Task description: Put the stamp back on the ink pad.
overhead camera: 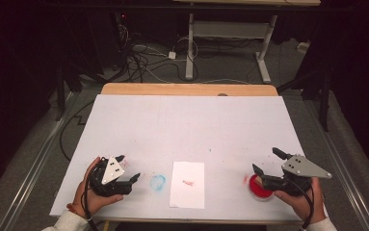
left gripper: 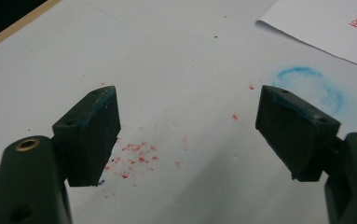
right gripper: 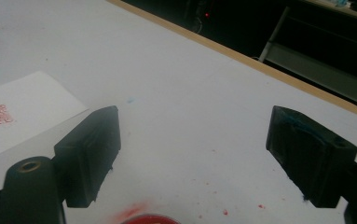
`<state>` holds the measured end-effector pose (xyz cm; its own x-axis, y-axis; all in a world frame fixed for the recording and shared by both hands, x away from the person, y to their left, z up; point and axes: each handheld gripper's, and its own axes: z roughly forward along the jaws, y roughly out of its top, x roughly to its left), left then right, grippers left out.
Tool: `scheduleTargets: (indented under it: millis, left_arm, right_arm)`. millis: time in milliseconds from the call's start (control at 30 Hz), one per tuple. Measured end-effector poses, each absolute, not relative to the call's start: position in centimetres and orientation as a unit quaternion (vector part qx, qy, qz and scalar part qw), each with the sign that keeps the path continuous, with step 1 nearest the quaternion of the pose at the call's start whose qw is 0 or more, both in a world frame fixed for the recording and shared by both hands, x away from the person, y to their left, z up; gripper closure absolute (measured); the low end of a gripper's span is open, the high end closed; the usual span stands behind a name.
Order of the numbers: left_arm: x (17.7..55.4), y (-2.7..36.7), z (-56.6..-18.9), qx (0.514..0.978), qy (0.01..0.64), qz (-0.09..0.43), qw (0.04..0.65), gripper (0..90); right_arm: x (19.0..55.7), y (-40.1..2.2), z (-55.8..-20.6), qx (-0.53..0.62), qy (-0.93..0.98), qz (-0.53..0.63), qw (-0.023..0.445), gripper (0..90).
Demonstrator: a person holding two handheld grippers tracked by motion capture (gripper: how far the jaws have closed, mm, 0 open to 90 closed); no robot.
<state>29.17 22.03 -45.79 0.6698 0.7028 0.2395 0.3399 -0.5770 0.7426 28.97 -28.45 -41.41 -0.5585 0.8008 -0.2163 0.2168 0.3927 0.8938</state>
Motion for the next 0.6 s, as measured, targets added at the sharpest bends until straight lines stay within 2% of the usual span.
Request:
scheduleTargets:
  millis: [600]
  left_arm:
    - [28.9, 21.7, -45.4, 0.840, 0.305, 0.279, 0.351, 20.6]
  right_arm:
    - [27.9, -30.0, -43.0, 0.334, 0.765, 0.423, 0.352, 16.1]
